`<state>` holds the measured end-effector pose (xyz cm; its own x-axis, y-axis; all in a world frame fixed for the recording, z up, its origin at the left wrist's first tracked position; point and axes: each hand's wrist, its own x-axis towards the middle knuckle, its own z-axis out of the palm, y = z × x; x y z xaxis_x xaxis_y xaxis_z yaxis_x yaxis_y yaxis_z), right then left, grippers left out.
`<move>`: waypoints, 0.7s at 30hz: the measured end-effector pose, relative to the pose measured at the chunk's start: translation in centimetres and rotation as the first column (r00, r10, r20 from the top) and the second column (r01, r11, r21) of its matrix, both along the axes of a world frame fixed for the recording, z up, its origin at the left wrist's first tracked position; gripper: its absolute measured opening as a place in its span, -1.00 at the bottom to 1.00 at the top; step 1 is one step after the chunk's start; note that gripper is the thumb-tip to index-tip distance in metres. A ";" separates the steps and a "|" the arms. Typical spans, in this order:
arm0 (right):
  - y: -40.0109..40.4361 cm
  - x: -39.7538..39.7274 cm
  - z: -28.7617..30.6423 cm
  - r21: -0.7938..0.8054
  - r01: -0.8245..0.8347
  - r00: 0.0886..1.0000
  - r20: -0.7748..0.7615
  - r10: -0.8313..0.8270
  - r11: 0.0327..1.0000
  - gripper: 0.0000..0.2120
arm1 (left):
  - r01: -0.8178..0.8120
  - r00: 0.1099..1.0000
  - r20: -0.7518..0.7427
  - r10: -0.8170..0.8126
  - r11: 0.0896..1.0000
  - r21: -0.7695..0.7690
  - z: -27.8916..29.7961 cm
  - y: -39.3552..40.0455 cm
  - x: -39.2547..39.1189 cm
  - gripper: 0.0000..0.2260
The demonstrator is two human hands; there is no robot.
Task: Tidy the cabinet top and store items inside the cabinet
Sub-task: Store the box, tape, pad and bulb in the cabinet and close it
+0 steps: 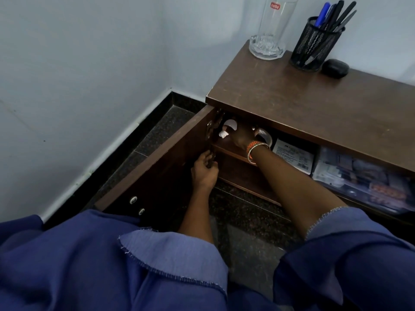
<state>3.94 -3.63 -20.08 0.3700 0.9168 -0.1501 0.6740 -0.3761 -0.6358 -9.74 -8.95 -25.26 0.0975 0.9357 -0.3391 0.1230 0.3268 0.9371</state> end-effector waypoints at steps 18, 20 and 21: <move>-0.4 0.1 0.3 0.008 -0.013 0.999 0.040 0.013 1.000 -0.55 | -0.020 1.000 0.011 0.020 1.000 0.000 0.9 0.3 0.0 -0.59; -0.5 -0.1 0.4 0.020 -0.037 0.998 0.042 0.037 0.999 -0.61 | -0.021 1.000 0.012 0.021 1.000 0.021 1.1 0.3 0.1 -0.60; -0.6 -0.2 0.3 0.039 -0.023 0.999 0.044 0.022 0.999 -0.61 | -0.021 1.000 0.008 0.021 0.999 0.033 1.2 0.3 0.3 -0.61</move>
